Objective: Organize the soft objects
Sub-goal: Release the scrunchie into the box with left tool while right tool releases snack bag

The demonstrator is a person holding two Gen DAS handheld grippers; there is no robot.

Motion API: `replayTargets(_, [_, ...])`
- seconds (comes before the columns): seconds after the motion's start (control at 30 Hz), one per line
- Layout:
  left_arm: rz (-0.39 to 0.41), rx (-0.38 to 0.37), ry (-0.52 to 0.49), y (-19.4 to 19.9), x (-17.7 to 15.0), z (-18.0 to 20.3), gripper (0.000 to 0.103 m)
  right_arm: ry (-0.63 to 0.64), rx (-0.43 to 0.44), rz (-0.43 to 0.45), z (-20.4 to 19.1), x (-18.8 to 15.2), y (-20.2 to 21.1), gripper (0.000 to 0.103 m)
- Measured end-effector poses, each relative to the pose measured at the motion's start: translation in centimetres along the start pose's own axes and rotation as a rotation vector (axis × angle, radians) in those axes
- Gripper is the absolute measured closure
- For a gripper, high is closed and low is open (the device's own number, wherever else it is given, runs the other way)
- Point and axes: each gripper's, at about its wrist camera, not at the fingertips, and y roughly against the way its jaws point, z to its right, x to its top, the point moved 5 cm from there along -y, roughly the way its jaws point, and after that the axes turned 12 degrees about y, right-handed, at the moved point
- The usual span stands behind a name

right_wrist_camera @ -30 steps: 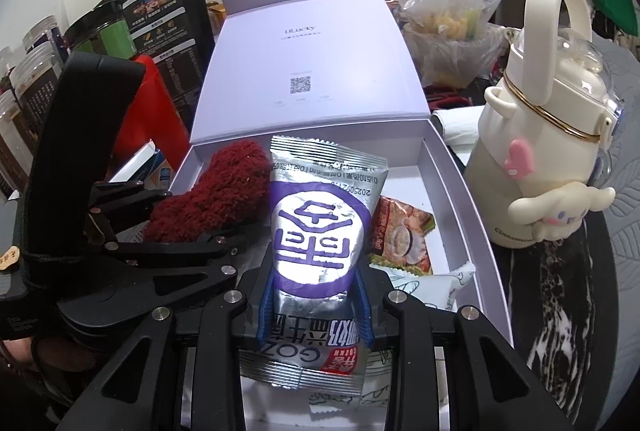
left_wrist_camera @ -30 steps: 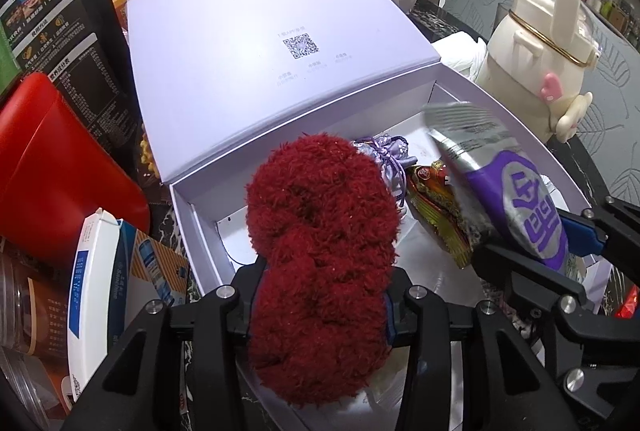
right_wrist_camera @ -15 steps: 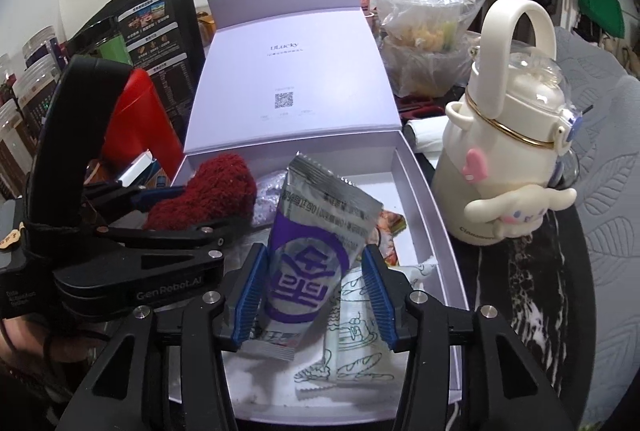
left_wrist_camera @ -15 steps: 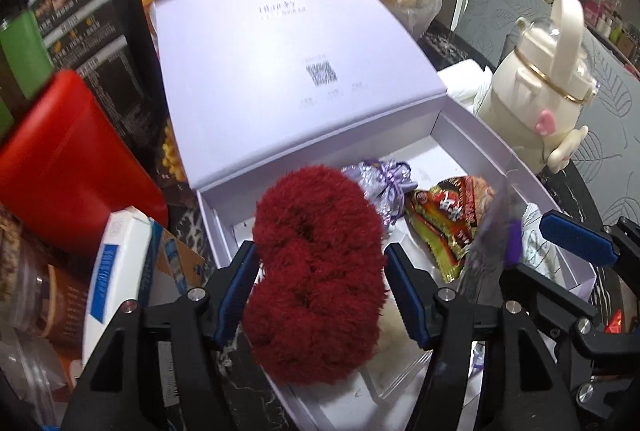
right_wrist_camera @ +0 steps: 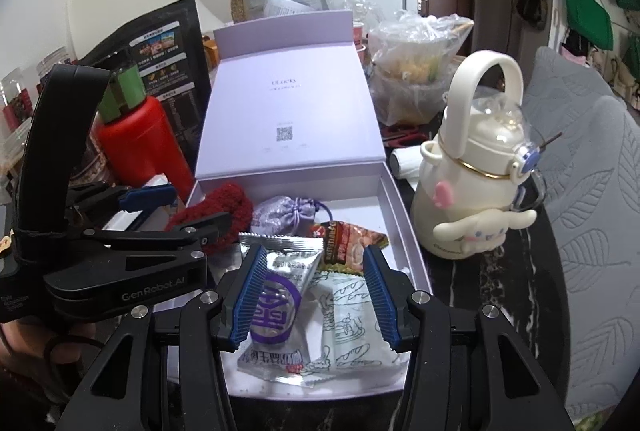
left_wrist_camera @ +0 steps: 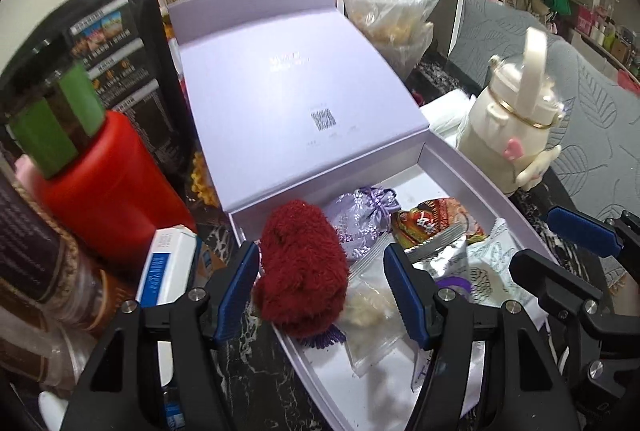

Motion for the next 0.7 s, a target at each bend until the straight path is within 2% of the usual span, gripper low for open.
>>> replayTargets(0.33, [0.087, -0.012, -0.001, 5.7, -0.6, 0.1, 0.039, 0.019, -0.015, 0.063, -1.4, 0.1, 4.1, 0.053])
replayTargets(0.7, [0.149, -0.051, -0.012, 11.0, -3.0, 0.7, 0.039, 0.032, -0.05, 0.139, -3.5, -1.2, 10.0, 0.051])
